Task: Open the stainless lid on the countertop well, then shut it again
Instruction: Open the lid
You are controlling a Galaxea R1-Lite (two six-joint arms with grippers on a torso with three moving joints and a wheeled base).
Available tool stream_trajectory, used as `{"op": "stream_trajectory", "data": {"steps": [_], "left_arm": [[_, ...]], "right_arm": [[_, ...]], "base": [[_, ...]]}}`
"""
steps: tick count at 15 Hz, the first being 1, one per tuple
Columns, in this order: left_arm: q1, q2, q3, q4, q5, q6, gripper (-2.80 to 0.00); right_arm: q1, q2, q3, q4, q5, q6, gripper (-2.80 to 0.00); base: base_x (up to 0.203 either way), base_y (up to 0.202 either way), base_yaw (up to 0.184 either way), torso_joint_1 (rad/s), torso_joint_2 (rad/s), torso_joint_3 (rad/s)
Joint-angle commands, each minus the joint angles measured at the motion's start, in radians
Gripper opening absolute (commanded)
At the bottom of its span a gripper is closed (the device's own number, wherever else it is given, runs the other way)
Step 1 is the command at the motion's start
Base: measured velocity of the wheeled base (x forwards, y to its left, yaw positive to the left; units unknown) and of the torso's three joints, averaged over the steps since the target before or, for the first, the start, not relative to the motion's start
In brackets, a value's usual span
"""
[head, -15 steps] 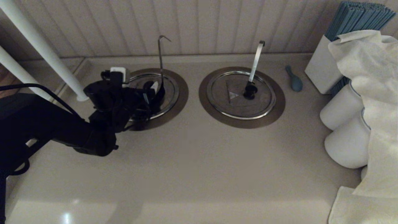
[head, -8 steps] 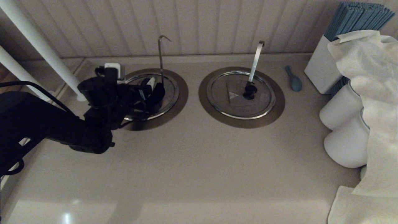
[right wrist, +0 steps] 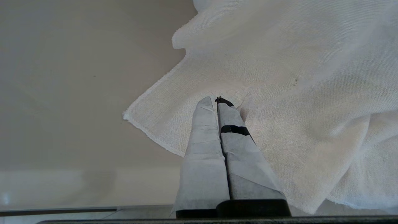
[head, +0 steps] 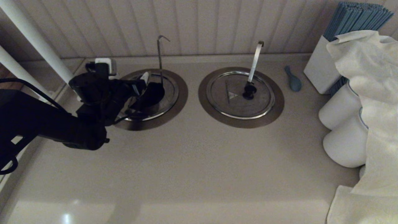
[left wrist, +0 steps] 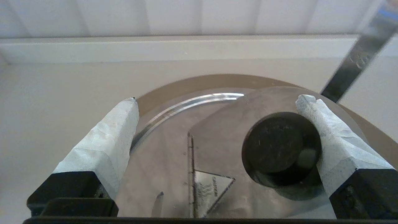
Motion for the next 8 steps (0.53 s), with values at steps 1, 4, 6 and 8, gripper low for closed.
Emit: {"op": "stream_trajectory", "data": {"steps": [1,4,6,8], "left_arm": [[0.011,0.002,-0.006,0.001,0.004,-0.006,0.00],[0.014,0.003,-0.004,0.003,0.001,-0.010,0.00],[0.001,-0.004,0.028,0.004,-0.013,-0.009,0.00],[-0.006,-0.010,0.047,0.026,-0.056,-0.010,0.00]], "right_arm": [[0.000,0.000,0.000,0.000,0.000,-0.001,-2.80],[0.000,0.000,0.000,0.000,0.000,-0.001,-2.80],[0.001,0.001,0.001,0.000,0.000,0.000,-2.80],[0.000,0.000,0.000,0.000,0.000,-0.001,-2.80]], "base": [[0.000,0.000,0.000,0.000,0.00,0.000],[0.000,0.000,0.000,0.000,0.00,0.000],[0.000,0.000,0.000,0.000,0.00,0.000],[0.000,0.000,0.000,0.000,0.00,0.000]]}}
